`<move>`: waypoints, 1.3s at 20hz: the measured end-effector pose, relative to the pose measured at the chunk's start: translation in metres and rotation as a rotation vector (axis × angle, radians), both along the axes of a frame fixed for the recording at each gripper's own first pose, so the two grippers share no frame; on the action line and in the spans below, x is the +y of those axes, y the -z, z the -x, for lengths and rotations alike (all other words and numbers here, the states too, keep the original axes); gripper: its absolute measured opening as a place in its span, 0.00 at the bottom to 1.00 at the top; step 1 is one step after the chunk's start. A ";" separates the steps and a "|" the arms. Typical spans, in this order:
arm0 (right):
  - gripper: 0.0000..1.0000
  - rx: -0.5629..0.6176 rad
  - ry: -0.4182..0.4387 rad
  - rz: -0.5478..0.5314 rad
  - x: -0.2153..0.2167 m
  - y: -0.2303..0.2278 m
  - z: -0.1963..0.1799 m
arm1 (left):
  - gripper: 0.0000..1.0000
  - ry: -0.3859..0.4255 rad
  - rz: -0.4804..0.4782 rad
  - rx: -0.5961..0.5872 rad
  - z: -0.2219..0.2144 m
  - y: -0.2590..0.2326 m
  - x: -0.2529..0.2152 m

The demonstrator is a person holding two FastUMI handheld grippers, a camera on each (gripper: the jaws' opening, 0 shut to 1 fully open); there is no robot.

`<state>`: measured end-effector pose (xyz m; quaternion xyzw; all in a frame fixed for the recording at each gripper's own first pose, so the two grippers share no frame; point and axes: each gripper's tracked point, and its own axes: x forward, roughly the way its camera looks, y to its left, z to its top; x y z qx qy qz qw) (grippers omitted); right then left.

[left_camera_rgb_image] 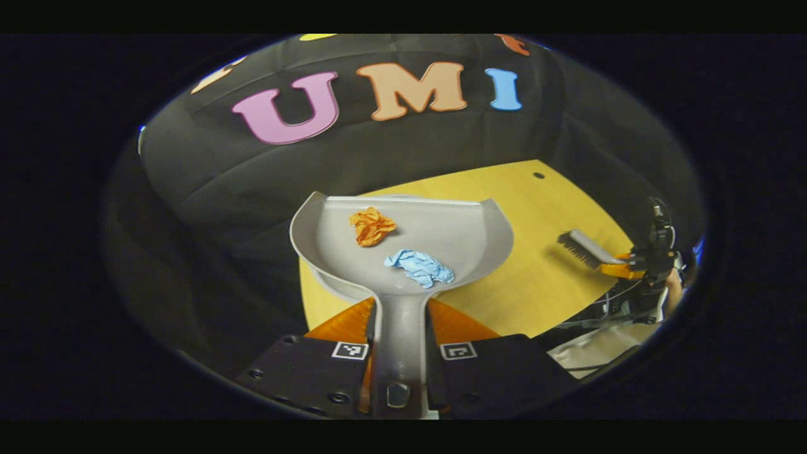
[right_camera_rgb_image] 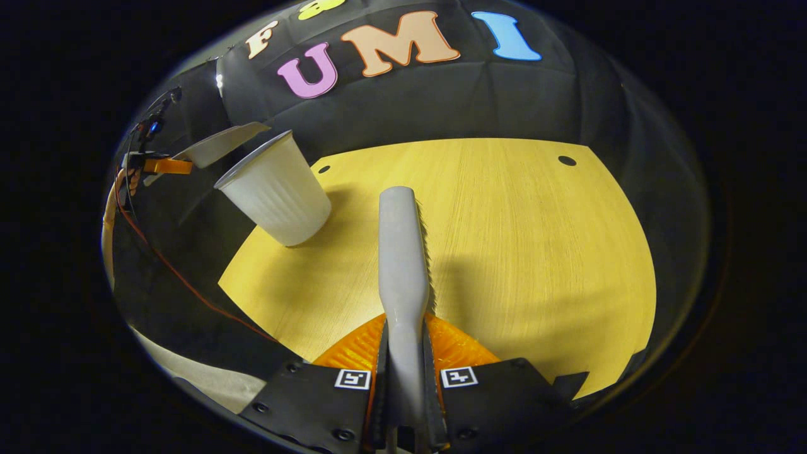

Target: Pick up the small broom and dustpan from the desktop, sweep the trash into the dustpan with the broom, and then empty the trash into the garbage bin.

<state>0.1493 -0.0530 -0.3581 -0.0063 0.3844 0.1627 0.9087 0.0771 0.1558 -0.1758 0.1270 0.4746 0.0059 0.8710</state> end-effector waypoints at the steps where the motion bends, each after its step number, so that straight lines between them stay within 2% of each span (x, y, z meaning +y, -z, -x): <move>1: 0.26 0.001 -0.010 0.003 0.002 0.000 -0.001 | 0.27 -0.009 -0.036 0.047 -0.002 -0.006 -0.001; 9: 0.26 -0.009 -0.020 -0.004 0.008 -0.003 -0.002 | 0.27 0.028 -0.282 0.210 -0.002 -0.020 0.005; 13: 0.26 -0.012 0.005 0.001 -0.002 -0.005 0.000 | 0.27 0.041 -0.337 0.232 -0.002 -0.021 0.003; 20: 0.26 -0.014 0.017 0.000 -0.005 -0.008 -0.002 | 0.27 0.036 -0.340 0.171 0.002 -0.017 0.005; 23: 0.26 -0.023 0.018 -0.003 -0.002 -0.012 -0.005 | 0.27 0.018 -0.313 0.069 0.006 -0.014 -0.014; 26: 0.26 -0.041 0.034 -0.037 0.005 -0.019 -0.010 | 0.27 -0.008 -0.224 -0.100 0.008 -0.018 -0.044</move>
